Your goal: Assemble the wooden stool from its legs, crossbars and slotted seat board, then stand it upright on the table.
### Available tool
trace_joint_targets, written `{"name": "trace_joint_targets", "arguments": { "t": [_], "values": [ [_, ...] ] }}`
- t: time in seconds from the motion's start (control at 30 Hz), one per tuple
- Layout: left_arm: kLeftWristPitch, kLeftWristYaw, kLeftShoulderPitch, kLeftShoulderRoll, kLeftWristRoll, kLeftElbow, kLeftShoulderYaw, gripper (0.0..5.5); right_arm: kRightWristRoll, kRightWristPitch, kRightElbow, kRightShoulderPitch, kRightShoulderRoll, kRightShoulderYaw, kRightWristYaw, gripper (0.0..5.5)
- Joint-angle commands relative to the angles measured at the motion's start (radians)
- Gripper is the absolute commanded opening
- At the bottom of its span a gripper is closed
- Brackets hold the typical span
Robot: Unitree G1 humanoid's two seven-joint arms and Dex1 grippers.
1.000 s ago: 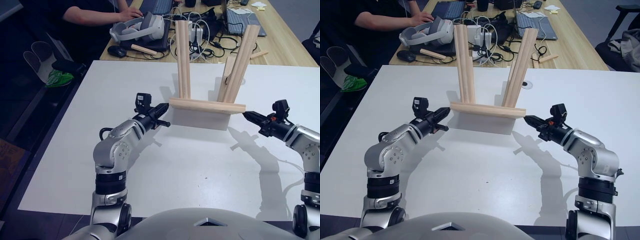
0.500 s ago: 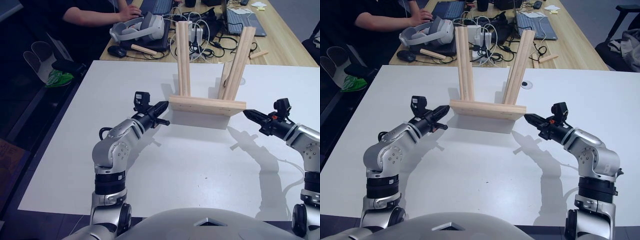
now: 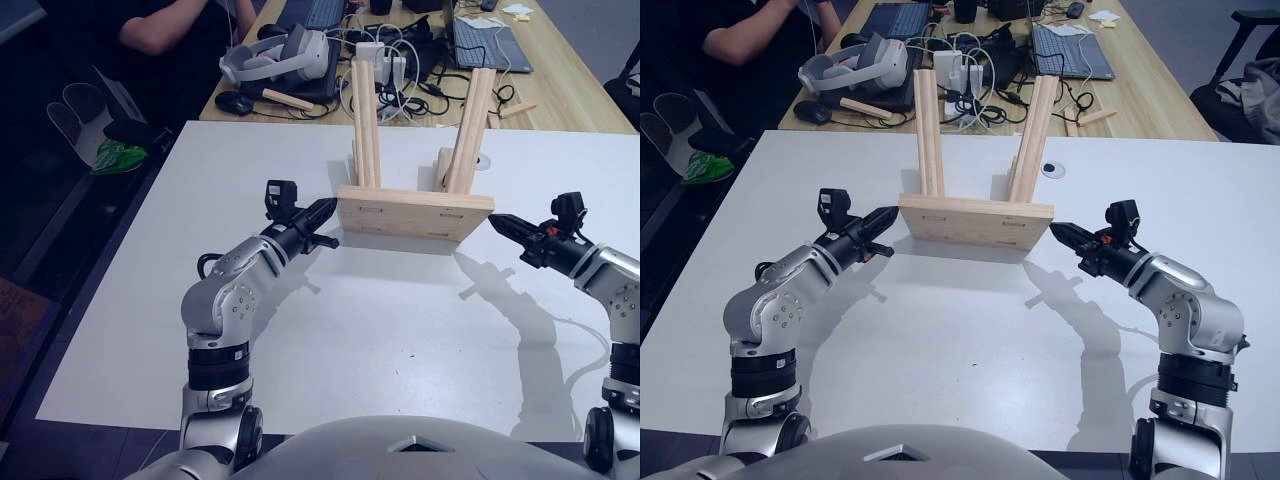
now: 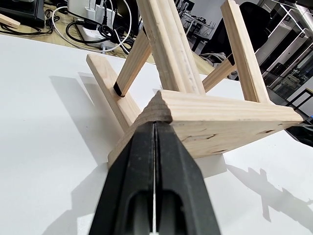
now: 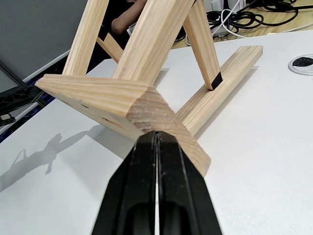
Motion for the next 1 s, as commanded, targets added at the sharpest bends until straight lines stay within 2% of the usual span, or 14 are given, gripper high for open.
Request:
{"name": "trace_joint_targets", "arguments": {
  "t": [0.03,0.5,0.67,0.8,0.9,1.0],
  "values": [
    [0.054,-0.101,-0.036,-0.094,-0.126,-0.021,-0.126,0.03,0.113,0.025,-0.068,-0.064,0.088,0.089,0.063,0.0],
    [0.048,-0.086,-0.034,-0.084,-0.105,-0.009,-0.117,0.03,0.1,0.0,-0.053,-0.049,0.093,0.064,0.035,0.0],
    [0.051,-0.089,-0.033,0.0,-0.101,-0.01,-0.034,0.03,0.119,-0.03,-0.008,-0.003,0.085,-0.058,-0.004,0.0],
    [0.081,-0.116,-0.041,0.133,-0.127,-0.004,0.078,0.03,0.139,-0.032,-0.002,0.086,0.028,-0.163,-0.01,0.0],
    [0.083,-0.118,-0.051,0.188,-0.124,0.022,0.108,0.03,0.134,-0.055,0.021,0.131,0.005,-0.186,-0.017,0.0],
    [0.091,-0.079,-0.059,0.188,-0.096,0.037,0.073,0.03,0.111,-0.089,0.049,0.149,0.008,-0.168,-0.029,0.0]
  ]
}}
